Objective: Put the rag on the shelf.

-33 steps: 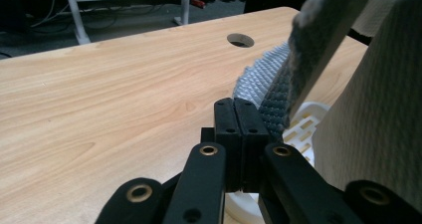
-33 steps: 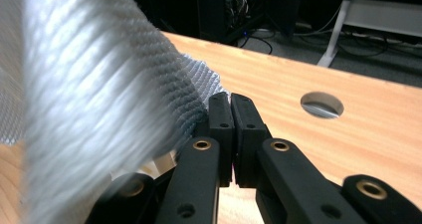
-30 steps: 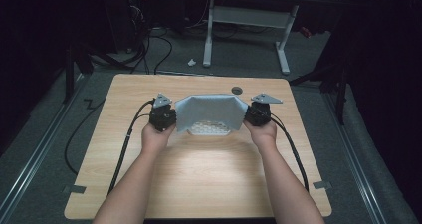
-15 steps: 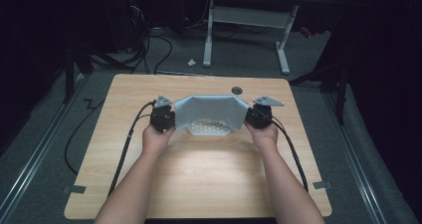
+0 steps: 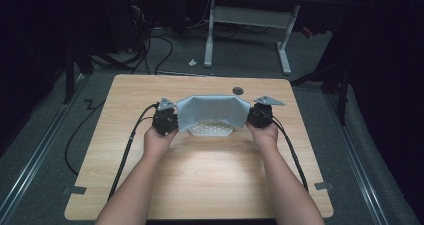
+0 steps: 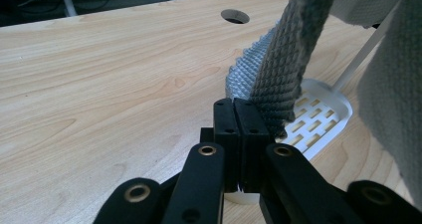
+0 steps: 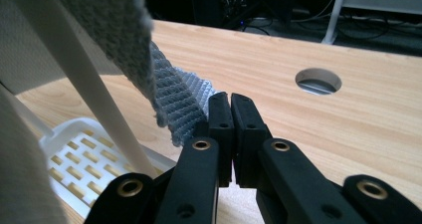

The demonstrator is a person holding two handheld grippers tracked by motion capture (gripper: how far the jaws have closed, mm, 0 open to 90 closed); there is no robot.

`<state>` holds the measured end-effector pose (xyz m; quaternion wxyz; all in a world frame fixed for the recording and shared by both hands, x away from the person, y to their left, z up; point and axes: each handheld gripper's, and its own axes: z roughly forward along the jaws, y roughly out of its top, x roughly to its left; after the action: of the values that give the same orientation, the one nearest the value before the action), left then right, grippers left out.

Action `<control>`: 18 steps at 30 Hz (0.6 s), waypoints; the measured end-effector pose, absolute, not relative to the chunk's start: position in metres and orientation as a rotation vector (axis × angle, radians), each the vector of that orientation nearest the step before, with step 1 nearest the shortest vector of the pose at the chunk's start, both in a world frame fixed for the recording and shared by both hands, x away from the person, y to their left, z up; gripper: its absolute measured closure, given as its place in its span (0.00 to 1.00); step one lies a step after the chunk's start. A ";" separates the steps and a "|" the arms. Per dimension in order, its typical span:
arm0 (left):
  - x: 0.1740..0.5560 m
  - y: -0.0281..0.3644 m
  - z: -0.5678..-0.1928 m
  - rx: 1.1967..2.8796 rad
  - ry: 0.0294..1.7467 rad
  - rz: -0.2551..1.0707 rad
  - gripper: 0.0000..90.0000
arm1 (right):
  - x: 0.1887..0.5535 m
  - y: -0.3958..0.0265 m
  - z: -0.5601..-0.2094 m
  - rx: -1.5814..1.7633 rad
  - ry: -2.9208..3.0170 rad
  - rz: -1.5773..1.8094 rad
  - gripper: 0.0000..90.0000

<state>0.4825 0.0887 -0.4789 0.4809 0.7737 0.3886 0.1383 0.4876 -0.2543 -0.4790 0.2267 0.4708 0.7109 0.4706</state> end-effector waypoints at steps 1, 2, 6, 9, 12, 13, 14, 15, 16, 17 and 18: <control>0.482 0.089 -0.479 1.887 0.948 0.337 0.99 | 0.488 -0.254 -0.479 1.298 1.959 1.297 0.99; 0.482 0.089 -0.479 1.886 0.948 0.337 0.99 | 0.488 -0.254 -0.482 1.306 1.968 1.287 0.99; 0.482 0.091 -0.479 1.867 0.962 0.350 0.92 | 0.486 -0.256 -0.480 1.313 1.964 1.278 0.93; 0.482 0.093 -0.479 1.859 0.974 0.361 0.88 | 0.485 -0.258 -0.477 1.307 1.950 1.272 0.90; 0.483 0.097 -0.477 1.845 0.987 0.374 0.81 | 0.483 -0.263 -0.470 1.303 1.927 1.278 0.89; 0.483 0.099 -0.475 1.835 0.992 0.385 0.77 | 0.481 -0.267 -0.464 1.301 1.908 1.281 0.88; 0.483 0.099 -0.475 1.835 0.992 0.385 0.76 | 0.481 -0.268 -0.463 1.300 1.903 1.286 0.88; 0.483 0.101 -0.473 1.831 0.993 0.398 0.74 | 0.480 -0.270 -0.461 1.297 1.900 1.284 0.88; 0.482 0.103 -0.472 1.824 0.994 0.414 0.73 | 0.479 -0.271 -0.459 1.288 1.900 1.280 0.88; 0.481 0.106 -0.470 1.813 0.993 0.428 0.73 | 0.479 -0.271 -0.459 1.288 1.900 1.280 0.88; 0.481 0.108 -0.469 1.806 0.994 0.432 0.71 | 0.477 -0.273 -0.456 1.284 1.895 1.272 0.88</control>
<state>0.4809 0.1080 -0.4686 0.4947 0.7452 0.4102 0.1782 0.4770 -0.2734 -0.4559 0.2584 0.4737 0.6991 0.4691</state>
